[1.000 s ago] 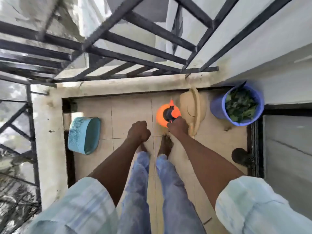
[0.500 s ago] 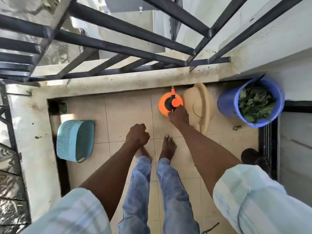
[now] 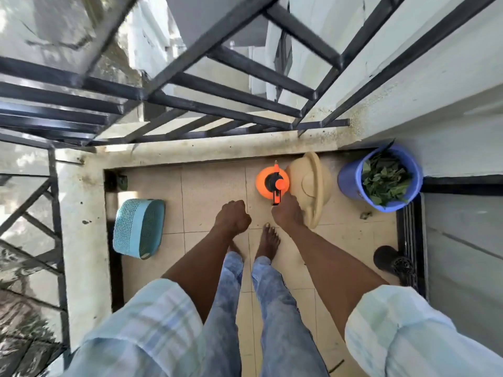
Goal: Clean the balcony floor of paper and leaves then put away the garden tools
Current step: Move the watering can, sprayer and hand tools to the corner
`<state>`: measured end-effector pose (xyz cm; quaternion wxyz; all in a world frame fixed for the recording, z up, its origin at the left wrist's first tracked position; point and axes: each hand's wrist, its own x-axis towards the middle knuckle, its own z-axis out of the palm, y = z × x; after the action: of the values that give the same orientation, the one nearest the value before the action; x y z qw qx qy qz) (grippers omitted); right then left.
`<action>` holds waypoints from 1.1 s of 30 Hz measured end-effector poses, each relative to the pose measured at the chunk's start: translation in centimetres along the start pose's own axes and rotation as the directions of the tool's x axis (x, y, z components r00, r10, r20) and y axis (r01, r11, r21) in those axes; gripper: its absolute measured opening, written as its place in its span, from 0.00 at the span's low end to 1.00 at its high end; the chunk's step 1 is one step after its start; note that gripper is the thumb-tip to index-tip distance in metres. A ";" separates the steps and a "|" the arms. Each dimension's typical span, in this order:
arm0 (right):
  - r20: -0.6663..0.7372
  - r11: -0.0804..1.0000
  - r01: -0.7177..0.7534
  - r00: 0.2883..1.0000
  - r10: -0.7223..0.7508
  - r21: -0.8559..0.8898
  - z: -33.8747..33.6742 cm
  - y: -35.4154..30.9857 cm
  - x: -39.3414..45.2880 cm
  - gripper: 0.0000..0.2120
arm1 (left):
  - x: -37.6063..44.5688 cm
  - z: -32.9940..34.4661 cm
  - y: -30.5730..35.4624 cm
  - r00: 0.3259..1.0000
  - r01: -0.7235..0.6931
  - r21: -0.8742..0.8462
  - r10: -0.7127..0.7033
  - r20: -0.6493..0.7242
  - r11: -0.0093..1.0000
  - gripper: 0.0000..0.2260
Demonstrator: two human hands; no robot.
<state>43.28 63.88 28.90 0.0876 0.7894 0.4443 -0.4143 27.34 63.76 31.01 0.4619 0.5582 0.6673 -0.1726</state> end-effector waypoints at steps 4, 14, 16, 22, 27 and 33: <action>0.010 0.991 0.121 0.993 -0.120 -0.051 -4.5 -2.0 -7.3 0.17 | -7.3 -3.3 2.2 1.000 -0.011 -0.018 0.011 -0.009 1.000 0.17; 0.190 0.863 0.447 0.892 -0.410 -0.237 -12.7 -5.3 -23.1 0.09 | -25.0 -7.2 4.3 0.979 0.066 -0.184 -0.099 -0.180 0.981 0.17; 0.236 0.814 0.498 0.865 -0.443 -0.300 -12.6 -5.3 -25.4 0.12 | -27.7 -6.8 3.6 0.969 0.091 -0.233 -0.141 -0.205 0.968 0.17; 0.367 0.668 0.613 0.790 -0.492 -0.423 -10.6 -6.3 -30.0 0.12 | -33.4 -4.2 -0.8 0.935 0.141 -0.344 -0.239 -0.262 0.928 0.17; 0.450 0.460 0.718 0.690 -0.566 -0.522 -7.3 -8.5 -33.9 0.17 | -38.8 -0.8 -6.0 0.871 0.218 -0.485 -0.393 -0.294 0.847 0.18; 0.563 0.226 0.807 0.553 -0.614 -0.546 -0.2 -8.9 -42.0 0.16 | -47.2 7.0 -11.9 0.734 0.264 -0.674 -0.597 -0.325 0.690 0.17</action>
<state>25.51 42.85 61.79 0.2607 0.3234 0.8702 -0.2651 17.15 27.10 62.22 0.3549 0.2313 0.9012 0.0919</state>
